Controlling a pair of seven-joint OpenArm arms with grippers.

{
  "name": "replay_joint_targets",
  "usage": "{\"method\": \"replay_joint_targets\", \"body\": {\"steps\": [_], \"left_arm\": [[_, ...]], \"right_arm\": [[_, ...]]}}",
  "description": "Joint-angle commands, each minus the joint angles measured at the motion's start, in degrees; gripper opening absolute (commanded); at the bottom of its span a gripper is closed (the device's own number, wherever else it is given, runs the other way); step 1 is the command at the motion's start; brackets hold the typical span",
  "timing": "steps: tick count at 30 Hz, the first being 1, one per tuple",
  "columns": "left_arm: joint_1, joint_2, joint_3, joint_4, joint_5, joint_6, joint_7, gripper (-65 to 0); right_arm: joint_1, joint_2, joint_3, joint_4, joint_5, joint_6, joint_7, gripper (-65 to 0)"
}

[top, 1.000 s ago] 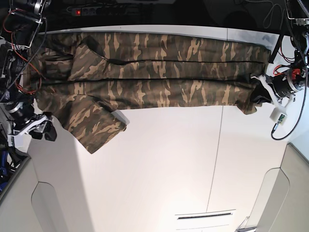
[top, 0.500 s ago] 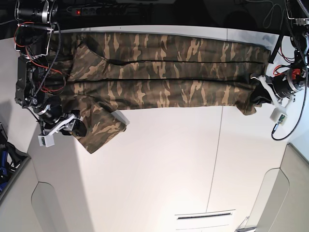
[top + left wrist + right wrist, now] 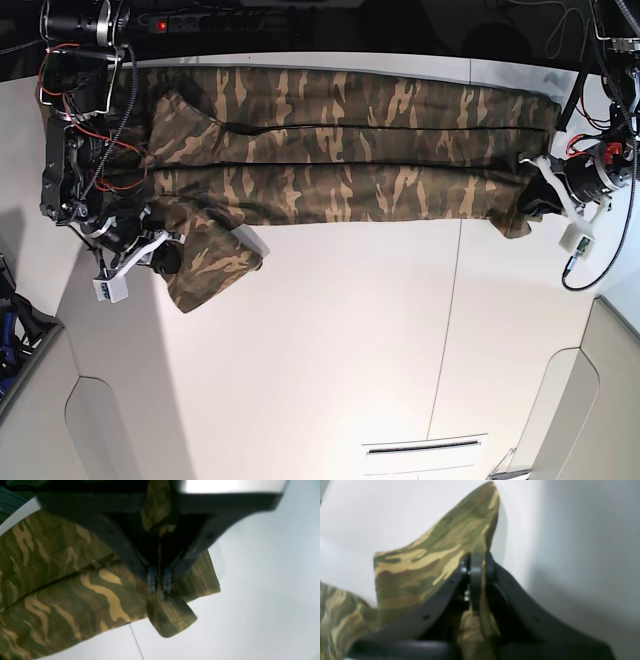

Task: Fold the T-shirt properly
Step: 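Lift the grasped edge with both grippers and fold it over the shirt, then release the folded edge and reposition both grippers at the strip ends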

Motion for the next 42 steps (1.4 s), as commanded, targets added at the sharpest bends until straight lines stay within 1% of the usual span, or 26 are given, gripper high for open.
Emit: {"method": "replay_joint_targets", "body": {"steps": [1, 4, 7, 11, 13, 18, 21, 26, 31, 37, 42], "left_arm": [[-0.6, -1.1, -0.5, 0.9, -0.8, 0.1, -1.2, -65.0], [-0.6, -1.1, -0.5, 0.9, -0.8, 0.1, -2.0, -65.0], [-0.7, -1.2, -0.5, 1.0, -0.8, 0.1, -2.1, -65.0], [-0.6, -1.7, -0.5, 2.4, -0.7, 0.1, 0.2, -65.0], [-0.6, -2.2, -0.5, 3.4, -0.7, 0.1, 1.4, -65.0], [-0.6, -2.6, -0.5, 6.0, -0.5, 0.1, 3.2, -65.0], [-0.6, -2.6, -0.5, 7.1, 0.2, 0.2, 3.9, -65.0], [-0.6, -2.6, -0.5, 8.6, 1.7, 0.2, 7.8, -65.0], [0.8, -2.6, -0.9, 11.0, 1.9, 0.2, 9.9, -65.0], [7.2, -2.5, -6.2, 16.3, 1.6, 0.1, 9.7, -65.0], [10.8, -2.5, -8.0, 16.8, 1.9, 0.1, 8.7, -65.0]], "right_arm": [[1.0, 0.3, 0.8, 2.5, 0.7, 0.2, -0.7, -65.0], [0.8, 0.3, 3.3, 8.1, 3.6, 0.2, -8.1, -65.0], [-0.3, 0.3, 7.1, 14.8, 9.2, 0.3, -15.2, -65.0], [-5.6, 0.3, 11.9, 24.9, 17.6, 0.3, -20.5, -65.0], [-9.2, 0.3, 13.7, 29.7, 20.8, 0.5, -22.2, -65.0], [-18.4, 0.3, 17.9, 38.2, 24.8, 0.9, -22.7, -65.0], [-22.9, 0.3, 20.5, 40.7, 27.4, 0.9, -22.9, -65.0], [-28.8, 0.3, 23.0, 43.5, 30.7, 1.5, -23.5, -65.0], [-32.7, 0.3, 24.1, 43.5, 30.6, 1.5, -23.5, -65.0], [-35.6, 0.3, 25.0, 43.5, 30.3, 1.5, -23.5, -65.0], [-35.6, 0.3, 25.0, 42.7, 26.6, 1.4, -23.5, -65.0]]}}
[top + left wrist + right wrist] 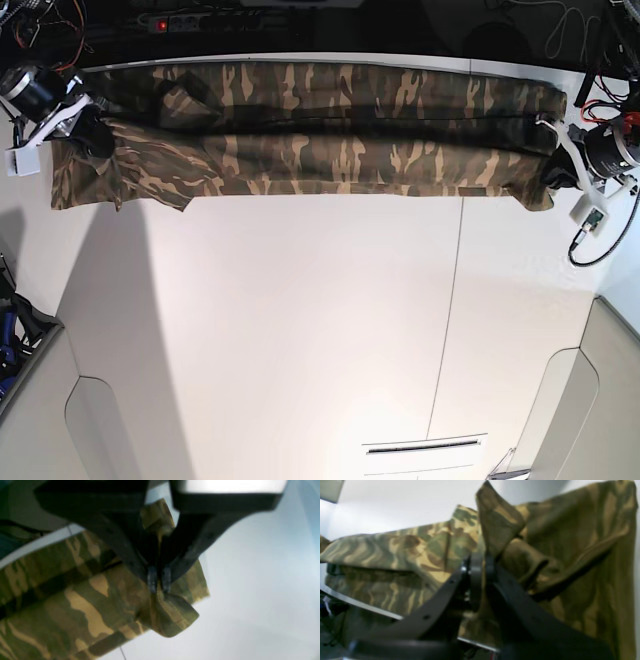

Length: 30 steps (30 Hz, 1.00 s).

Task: Fold the T-shirt properly
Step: 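Release the folded edge and reposition both grippers at the strip ends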

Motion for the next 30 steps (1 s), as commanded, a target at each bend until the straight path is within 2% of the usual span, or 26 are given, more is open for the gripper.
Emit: {"method": "replay_joint_targets", "body": {"steps": [1, 3, 5, 6, 7, 8, 10, 14, 18, 21, 23, 25, 27, 30], "left_arm": [[0.4, -1.1, -0.6, 0.8, -0.1, 0.0, -0.9, -65.0], [1.3, -1.1, -0.6, 0.8, -0.3, 0.0, -1.7, -65.0], [1.6, -0.8, -0.6, 0.8, -0.3, 0.0, -2.3, -59.6], [1.6, -0.8, -0.6, 0.8, -0.3, 0.0, -2.3, -55.7], [1.6, -0.8, -0.6, 0.8, -0.3, 0.0, -2.3, -51.9], [1.6, -0.8, -0.6, 0.8, -0.3, 0.1, -2.3, -48.6], [1.6, -0.8, -0.7, 0.8, -0.3, 0.4, -2.3, -44.8], [1.6, -0.8, -3.0, 0.8, -0.3, 4.2, -4.4, -44.7], [1.6, -0.8, -8.2, 0.8, -2.9, 4.4, -4.2, -44.7], [1.6, -0.8, -11.8, 0.8, -5.2, 4.3, -3.6, -43.2], [1.6, -0.3, -13.9, 0.8, -5.7, 4.3, -3.6, -38.1], [1.6, 0.8, -15.5, 0.8, -5.9, 4.3, -3.6, -31.8], [1.6, 2.3, -16.2, 0.6, -5.9, 4.4, -3.6, -28.2], [1.6, 4.7, -16.2, -1.0, -5.9, 4.3, -3.9, -27.7]], "right_arm": [[0.1, 0.8, 0.5, 0.3, 0.1, 0.0, 1.1, -65.0], [0.1, 0.8, 0.5, -0.3, 0.0, 0.0, 1.1, -63.3], [0.1, 0.8, 0.5, -0.4, 0.0, 0.0, 1.1, -46.7], [0.1, 0.8, 0.5, -0.4, 0.0, 0.0, 1.1, -40.7], [0.1, 0.8, 0.6, -0.4, 0.0, 0.0, 1.1, -37.3], [0.1, 0.8, 0.9, -0.4, 0.1, 0.0, 1.1, -36.6], [0.1, 0.8, 2.2, -0.2, 0.2, 0.0, 1.1, -36.6], [0.4, 0.8, 7.6, 1.0, 2.1, 0.0, 1.1, -36.6], [0.6, 0.8, 13.0, 1.6, 5.2, 0.0, 1.1, -36.7], [0.6, 0.8, 13.9, 1.6, 7.2, 0.1, 1.1, -37.6], [0.6, 0.8, 13.6, 1.6, 8.3, 0.2, 1.1, -46.7], [0.6, 0.8, 13.2, 1.6, 9.0, 0.2, 1.1, -63.7], [0.6, 0.7, 12.3, 1.6, 9.2, 0.2, 1.1, -65.0], [0.6, 0.8, 9.7, 1.4, 7.0, 0.3, 1.7, -65.0]]}}
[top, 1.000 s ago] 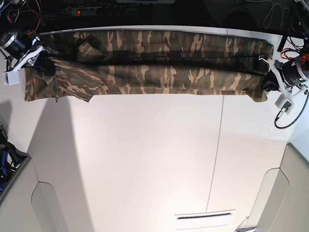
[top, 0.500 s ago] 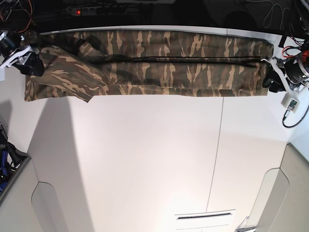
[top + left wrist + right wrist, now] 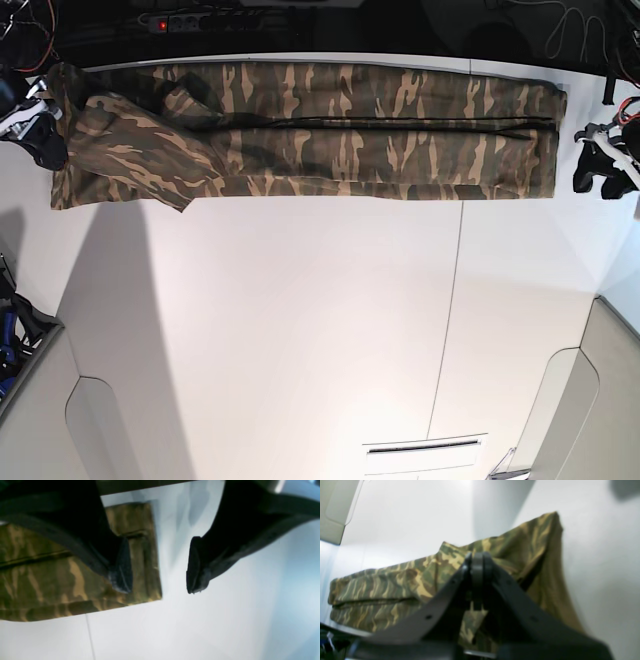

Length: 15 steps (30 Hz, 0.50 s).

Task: Fold the T-shirt properly
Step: 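Release the folded edge and reposition both grippers at the strip ends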

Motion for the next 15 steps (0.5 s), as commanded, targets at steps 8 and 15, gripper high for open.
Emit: {"method": "replay_joint_targets", "body": {"steps": [8, 15], "left_arm": [[-0.1, 2.3, -0.3, -7.1, -2.0, -0.1, -3.4, -22.6], [-0.1, 3.1, 3.1, -10.8, -1.8, -0.4, -3.5, -22.6]], "right_arm": [[0.1, 0.8, -8.7, -5.1, -15.0, 0.0, 11.4, -65.0], [3.5, 0.8, -10.0, -14.4, -15.4, 0.0, 11.5, -65.0]]}}
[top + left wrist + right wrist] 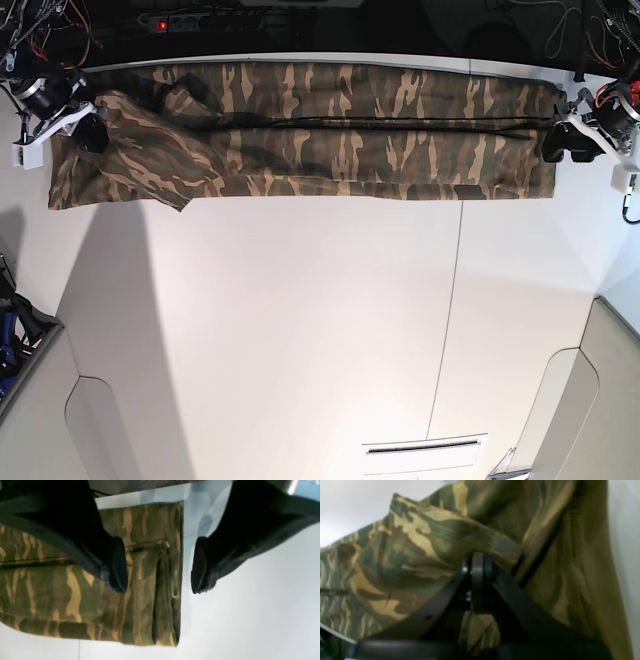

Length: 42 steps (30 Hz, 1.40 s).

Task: Fold the T-shirt properly
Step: 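Release the folded edge and reposition both grippers at the strip ends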

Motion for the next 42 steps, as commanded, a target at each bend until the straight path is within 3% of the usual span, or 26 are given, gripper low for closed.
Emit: {"method": "replay_joint_targets", "body": {"steps": [1, 7, 15, 26, 32, 35, 42], "left_arm": [[-0.1, -1.0, 0.4, -0.1, -0.6, -0.4, -1.0, -22.6], [-0.1, -1.0, 4.4, -4.7, 1.3, -0.4, -3.3, -22.6], [-0.3, -1.2, 4.8, -6.1, 4.3, -0.4, -6.0, -22.7], [-0.5, -5.4, 4.8, -3.5, 4.4, -0.4, -6.1, -22.6], [-1.2, -5.3, 4.9, -3.5, 6.3, -0.2, -6.2, -22.3], [-1.2, -5.1, 4.9, -3.8, 7.8, 1.2, -7.1, -17.7], [-1.2, -4.7, 4.9, -4.3, 7.5, 1.7, -7.2, -17.7]], "right_arm": [[0.6, 0.8, 0.3, -0.2, 0.7, 0.2, 1.0, -65.0], [1.2, 0.8, 0.3, -1.0, 0.9, 0.1, 0.7, -65.0], [1.2, 0.8, 0.3, -1.0, 0.9, 0.1, 0.4, -65.0], [1.2, 0.8, 0.3, -1.0, 1.7, 0.1, -0.5, -65.0], [1.2, 0.8, 0.3, -1.0, 1.7, 0.2, -0.5, -65.0], [1.2, 0.8, 0.3, -1.0, 1.9, 0.1, -0.5, -65.0], [1.2, 0.8, 0.3, -1.0, 1.9, 0.1, -0.5, -65.0]]}}
